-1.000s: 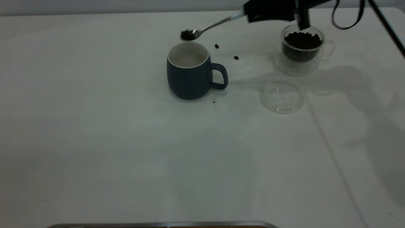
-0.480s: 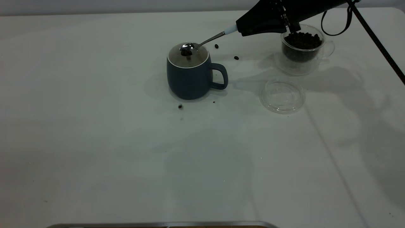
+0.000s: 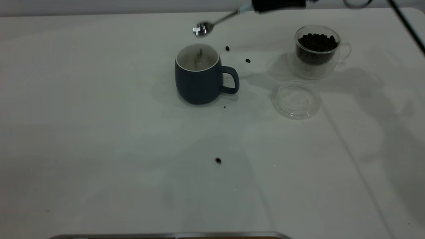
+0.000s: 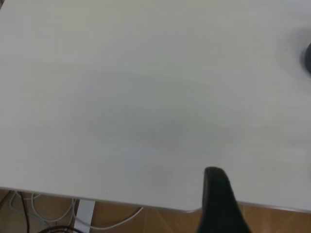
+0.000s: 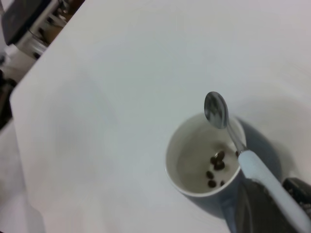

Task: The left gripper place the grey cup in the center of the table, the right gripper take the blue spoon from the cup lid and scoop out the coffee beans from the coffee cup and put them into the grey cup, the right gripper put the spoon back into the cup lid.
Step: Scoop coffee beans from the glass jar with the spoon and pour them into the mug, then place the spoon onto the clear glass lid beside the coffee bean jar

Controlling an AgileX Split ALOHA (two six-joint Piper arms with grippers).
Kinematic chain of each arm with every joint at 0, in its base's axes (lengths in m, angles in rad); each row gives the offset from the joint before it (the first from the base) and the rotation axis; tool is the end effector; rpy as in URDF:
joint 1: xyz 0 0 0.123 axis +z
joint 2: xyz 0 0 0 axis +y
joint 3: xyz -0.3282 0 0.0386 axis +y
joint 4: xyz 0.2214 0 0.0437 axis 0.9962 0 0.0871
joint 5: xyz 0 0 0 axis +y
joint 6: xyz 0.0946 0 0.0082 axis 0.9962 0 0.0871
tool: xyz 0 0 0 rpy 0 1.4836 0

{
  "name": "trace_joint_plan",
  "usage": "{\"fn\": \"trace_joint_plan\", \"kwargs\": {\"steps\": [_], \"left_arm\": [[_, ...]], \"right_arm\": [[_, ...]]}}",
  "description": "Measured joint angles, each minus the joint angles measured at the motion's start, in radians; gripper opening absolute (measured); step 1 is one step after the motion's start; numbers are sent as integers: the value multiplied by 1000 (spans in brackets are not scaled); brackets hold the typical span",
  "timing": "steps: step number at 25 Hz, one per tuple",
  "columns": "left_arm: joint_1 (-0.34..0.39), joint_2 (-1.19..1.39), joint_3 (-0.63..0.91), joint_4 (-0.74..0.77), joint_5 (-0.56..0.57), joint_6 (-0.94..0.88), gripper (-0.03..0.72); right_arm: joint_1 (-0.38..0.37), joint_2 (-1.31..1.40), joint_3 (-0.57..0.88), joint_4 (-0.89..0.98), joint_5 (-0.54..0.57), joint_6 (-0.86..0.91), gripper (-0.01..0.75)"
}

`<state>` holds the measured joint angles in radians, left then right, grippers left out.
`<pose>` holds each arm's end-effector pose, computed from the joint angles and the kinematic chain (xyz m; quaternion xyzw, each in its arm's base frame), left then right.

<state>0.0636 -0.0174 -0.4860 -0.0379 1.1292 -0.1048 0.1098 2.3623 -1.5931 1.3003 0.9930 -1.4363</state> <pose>-0.0742 -0.0080 0.2523 -0.0717 0.8666 -0.0291 0.4929 0.4656 0.1285 0.1544 -0.2999 0.8180 0.4110 0.2685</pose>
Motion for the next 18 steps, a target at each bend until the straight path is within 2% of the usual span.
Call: {"fn": "trace_joint_plan", "kwargs": {"steps": [8,11,14,18], "left_arm": [[0,0,0,0,0,0,514],[0,0,0,0,0,0,514],[0,0,0,0,0,0,514],[0,0,0,0,0,0,514]], "right_arm": [[-1,-122,0,-173,-11,46,107],[-23,-164,1,-229,49,114,107],[-93,-184,1,-315,153,222,107],[-205,-184,8,-394,182,340,107]]}}
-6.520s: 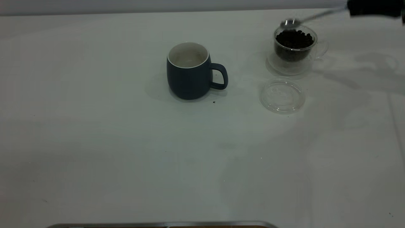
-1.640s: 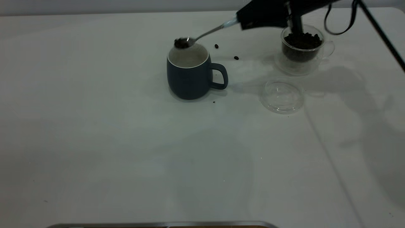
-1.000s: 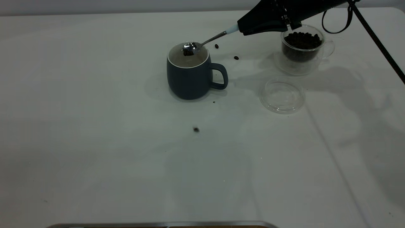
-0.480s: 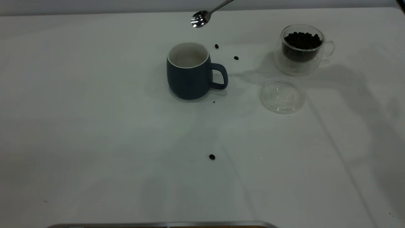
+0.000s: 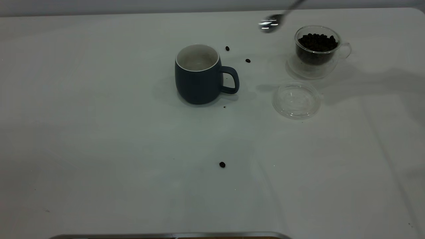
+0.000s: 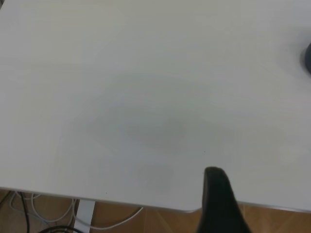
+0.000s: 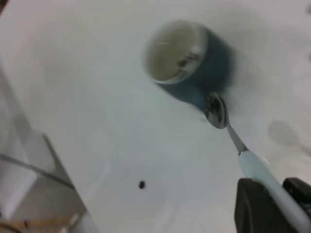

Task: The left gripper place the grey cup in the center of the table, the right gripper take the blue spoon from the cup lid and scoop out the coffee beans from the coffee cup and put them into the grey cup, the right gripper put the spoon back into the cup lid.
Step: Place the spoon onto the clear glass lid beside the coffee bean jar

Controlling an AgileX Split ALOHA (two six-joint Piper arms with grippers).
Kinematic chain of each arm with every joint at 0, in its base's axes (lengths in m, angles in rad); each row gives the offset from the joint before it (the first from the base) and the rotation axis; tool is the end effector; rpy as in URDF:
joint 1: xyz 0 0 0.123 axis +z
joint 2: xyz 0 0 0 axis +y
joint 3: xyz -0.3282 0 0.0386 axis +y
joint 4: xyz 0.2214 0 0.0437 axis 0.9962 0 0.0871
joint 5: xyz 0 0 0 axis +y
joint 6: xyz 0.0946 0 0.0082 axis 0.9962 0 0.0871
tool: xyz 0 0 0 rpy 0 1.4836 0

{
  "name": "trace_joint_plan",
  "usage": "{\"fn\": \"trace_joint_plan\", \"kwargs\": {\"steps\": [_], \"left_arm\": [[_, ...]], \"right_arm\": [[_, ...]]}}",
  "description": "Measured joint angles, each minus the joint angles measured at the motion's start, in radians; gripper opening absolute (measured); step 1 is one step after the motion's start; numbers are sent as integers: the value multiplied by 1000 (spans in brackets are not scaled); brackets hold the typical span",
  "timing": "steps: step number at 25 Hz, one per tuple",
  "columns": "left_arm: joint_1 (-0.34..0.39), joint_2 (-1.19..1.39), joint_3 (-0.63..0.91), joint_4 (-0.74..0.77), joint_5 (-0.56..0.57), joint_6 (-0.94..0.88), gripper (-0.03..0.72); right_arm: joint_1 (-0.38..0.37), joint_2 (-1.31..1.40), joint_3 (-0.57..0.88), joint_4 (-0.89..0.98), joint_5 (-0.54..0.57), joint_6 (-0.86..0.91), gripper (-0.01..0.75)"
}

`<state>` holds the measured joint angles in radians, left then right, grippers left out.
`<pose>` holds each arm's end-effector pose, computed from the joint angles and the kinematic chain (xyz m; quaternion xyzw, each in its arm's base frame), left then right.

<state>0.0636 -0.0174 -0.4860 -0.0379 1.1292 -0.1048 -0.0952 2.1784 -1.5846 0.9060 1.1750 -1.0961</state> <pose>-0.0742 -0.0080 0.2523 -0.0717 0.8666 -0.0291 0.4929 0.4373 0.0275 0.2178 -0.2633 0.8792 0.3540 0.1798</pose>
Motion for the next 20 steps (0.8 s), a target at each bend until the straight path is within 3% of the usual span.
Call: {"fn": "trace_joint_plan", "kwargs": {"steps": [5,10,14,20], "left_arm": [[0,0,0,0,0,0,514],[0,0,0,0,0,0,514],[0,0,0,0,0,0,514],[0,0,0,0,0,-2,514]], "right_arm": [[-137,0,68,2,1,34,107],[-218,0,229,34,-3,-46,107],[-243,12,333,137,-58,-145,107],[-244,117,338,219,-95,-170,109]]}}
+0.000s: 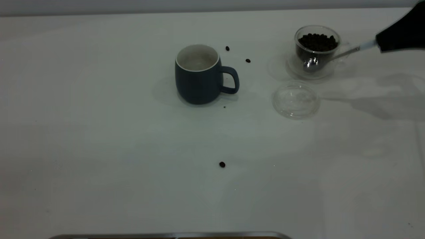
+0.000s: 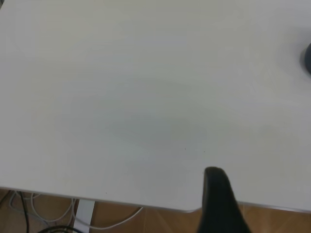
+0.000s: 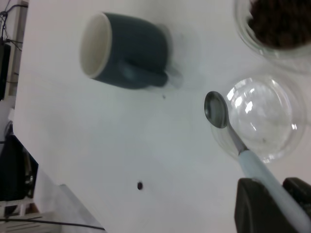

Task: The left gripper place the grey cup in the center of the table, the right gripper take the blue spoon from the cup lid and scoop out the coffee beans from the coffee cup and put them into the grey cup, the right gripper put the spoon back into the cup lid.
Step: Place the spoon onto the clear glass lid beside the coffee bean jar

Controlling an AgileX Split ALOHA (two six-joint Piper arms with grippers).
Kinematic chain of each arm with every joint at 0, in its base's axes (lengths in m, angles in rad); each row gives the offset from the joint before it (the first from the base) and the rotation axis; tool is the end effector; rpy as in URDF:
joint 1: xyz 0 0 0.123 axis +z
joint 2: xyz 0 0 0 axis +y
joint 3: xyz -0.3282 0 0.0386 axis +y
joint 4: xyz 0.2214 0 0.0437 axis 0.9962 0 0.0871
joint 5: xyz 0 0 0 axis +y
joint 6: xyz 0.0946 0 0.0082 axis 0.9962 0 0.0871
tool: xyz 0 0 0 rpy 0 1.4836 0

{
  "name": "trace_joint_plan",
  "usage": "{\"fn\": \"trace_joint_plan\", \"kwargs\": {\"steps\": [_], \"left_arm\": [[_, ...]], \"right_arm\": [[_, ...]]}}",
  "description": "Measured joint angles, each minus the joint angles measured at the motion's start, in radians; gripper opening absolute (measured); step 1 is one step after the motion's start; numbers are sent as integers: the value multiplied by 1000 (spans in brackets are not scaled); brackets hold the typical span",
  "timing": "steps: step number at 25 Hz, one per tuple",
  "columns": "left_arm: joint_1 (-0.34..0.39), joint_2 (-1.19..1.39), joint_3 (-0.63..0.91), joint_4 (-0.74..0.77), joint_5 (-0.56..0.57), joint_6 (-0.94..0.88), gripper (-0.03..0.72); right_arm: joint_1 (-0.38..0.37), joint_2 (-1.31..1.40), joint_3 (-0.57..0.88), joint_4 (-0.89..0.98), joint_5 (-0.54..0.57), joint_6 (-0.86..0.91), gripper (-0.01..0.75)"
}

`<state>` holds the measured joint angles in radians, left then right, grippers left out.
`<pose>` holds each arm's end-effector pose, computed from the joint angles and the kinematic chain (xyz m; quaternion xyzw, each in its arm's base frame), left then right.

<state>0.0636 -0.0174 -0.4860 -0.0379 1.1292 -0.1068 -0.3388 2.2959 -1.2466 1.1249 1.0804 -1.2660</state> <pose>-0.0742 -0.0080 0.2523 -0.0726 0.8666 -0.0295 0.4929 0.3936 -0.0585 0.1155 -0.0511 0.8941 0.4192 0.1493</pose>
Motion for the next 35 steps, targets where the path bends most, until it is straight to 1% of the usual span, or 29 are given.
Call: {"fn": "trace_joint_plan", "kwargs": {"steps": [3,6,10,15,19,26,28,30,32,35], "left_arm": [[0,0,0,0,0,0,514],[0,0,0,0,0,0,514],[0,0,0,0,0,0,514],[0,0,0,0,0,0,514],[0,0,0,0,0,0,514],[0,0,0,0,0,1,514],[0,0,0,0,0,1,514],[0,0,0,0,0,1,514],[0,0,0,0,0,2,514],[0,0,0,0,0,2,514]], "right_arm": [[0,55,0,4,-24,-2,109],[3,89,0,47,-48,-3,111],[33,130,0,93,-62,-18,110],[73,170,0,135,-129,-28,111],[89,193,0,185,-134,-28,114],[89,221,-1,228,-130,-29,132],[89,224,-1,230,-138,-29,154],[89,226,-1,229,-158,-35,199],[89,229,-1,228,-171,-52,269],[89,233,-1,227,-176,-66,403]]}}
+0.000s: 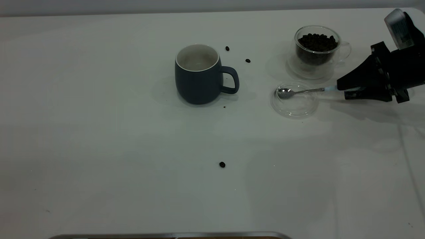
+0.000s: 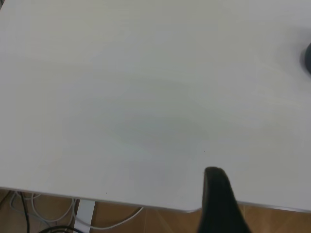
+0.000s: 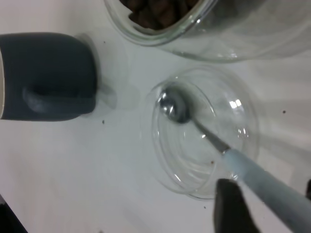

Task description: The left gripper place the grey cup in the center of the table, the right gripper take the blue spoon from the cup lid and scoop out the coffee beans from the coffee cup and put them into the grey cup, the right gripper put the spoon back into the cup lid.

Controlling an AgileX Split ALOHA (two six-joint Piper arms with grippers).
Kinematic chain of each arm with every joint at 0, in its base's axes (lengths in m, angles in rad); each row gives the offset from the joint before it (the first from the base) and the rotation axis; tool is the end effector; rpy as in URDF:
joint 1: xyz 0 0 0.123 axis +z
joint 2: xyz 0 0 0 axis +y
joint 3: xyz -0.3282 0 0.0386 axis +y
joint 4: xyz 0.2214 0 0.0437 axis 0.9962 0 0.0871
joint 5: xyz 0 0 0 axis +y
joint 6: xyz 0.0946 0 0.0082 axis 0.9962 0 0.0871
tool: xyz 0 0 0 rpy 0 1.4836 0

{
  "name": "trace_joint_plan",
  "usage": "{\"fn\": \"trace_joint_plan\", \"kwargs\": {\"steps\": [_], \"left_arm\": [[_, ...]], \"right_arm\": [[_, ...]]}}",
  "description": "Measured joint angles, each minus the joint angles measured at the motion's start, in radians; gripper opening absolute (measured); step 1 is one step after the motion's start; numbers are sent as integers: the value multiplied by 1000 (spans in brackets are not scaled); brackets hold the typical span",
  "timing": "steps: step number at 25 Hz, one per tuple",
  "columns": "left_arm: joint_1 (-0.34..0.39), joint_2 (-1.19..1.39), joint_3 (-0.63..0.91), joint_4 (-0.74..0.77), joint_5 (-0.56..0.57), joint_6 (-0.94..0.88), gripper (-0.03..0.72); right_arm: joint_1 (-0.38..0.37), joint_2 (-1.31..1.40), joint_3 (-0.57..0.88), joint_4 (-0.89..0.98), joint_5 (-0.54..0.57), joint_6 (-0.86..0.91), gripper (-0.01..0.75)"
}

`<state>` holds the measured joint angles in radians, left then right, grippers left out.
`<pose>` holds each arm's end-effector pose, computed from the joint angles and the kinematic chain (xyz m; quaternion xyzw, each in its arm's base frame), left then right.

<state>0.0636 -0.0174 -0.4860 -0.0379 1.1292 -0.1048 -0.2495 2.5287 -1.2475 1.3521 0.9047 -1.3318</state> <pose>-0.0742 -0.0080 0.2523 -0.0717 0.8666 -0.0291 0.4929 0.4078 -0.0287 0.0200 0.0420 0.9038 0.4078 0.1227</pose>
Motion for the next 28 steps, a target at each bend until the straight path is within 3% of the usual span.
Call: {"fn": "trace_joint_plan", "kwargs": {"steps": [3,7,15,22,28], "left_arm": [[0,0,0,0,0,0,514],[0,0,0,0,0,0,514],[0,0,0,0,0,0,514],[0,0,0,0,0,0,514],[0,0,0,0,0,0,514]], "right_arm": [[0,0,0,0,-7,-4,536],[0,-31,0,0,-79,-9,621],[0,-156,1,29,-213,-26,584],[5,-445,11,-184,-95,134,560],[94,-826,68,-491,-18,420,560]]}}
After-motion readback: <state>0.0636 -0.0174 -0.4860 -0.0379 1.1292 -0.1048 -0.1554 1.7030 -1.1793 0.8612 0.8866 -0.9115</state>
